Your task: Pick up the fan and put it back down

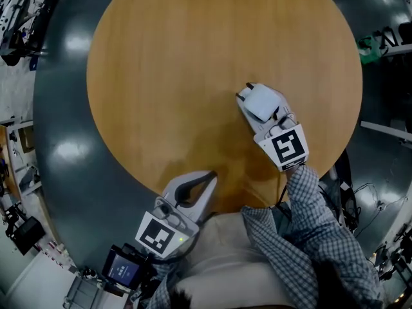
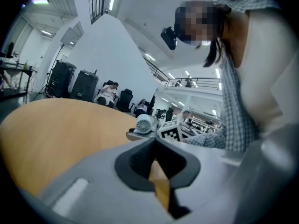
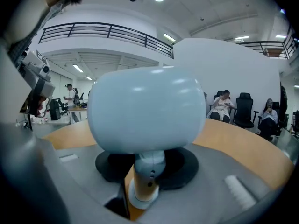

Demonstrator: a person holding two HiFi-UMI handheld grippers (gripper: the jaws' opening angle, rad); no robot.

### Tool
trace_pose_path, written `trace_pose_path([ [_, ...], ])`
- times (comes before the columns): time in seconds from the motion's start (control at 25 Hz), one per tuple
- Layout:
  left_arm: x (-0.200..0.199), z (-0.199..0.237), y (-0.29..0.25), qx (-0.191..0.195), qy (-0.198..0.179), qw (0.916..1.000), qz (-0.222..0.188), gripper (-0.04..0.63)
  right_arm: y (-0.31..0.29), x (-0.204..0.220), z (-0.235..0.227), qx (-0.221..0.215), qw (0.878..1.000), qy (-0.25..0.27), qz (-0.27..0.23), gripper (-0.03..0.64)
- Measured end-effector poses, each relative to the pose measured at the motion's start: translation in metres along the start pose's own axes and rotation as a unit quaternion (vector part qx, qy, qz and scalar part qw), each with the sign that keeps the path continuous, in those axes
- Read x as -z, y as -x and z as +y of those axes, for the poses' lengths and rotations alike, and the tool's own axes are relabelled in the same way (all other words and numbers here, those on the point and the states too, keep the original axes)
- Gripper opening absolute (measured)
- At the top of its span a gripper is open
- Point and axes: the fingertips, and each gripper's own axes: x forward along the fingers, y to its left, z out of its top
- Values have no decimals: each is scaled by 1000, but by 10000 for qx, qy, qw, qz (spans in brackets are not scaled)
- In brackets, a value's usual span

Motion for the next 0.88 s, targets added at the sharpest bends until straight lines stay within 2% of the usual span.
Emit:
trace_pose_path([
  [0.12,4,3,3,-30,-11,10000,17,0,-4,4,6,-66,9999,126,-41,127],
  [0.2,8,0,2,-9,-25,10000,41,0,-4,9,5,-41,10000,-1,-31,126],
  [0.36,5,-3,2,38,-23,10000,61,0,-5,16,-4,105,9998,-102,140,180],
  [0.68,10,-14,9,277,-111,9995,92,0,24,33,-1,551,9976,-302,296,187],
  [0.88,10,-23,17,561,-200,9982,77,0,57,47,2,1016,9926,-556,372,187],
])
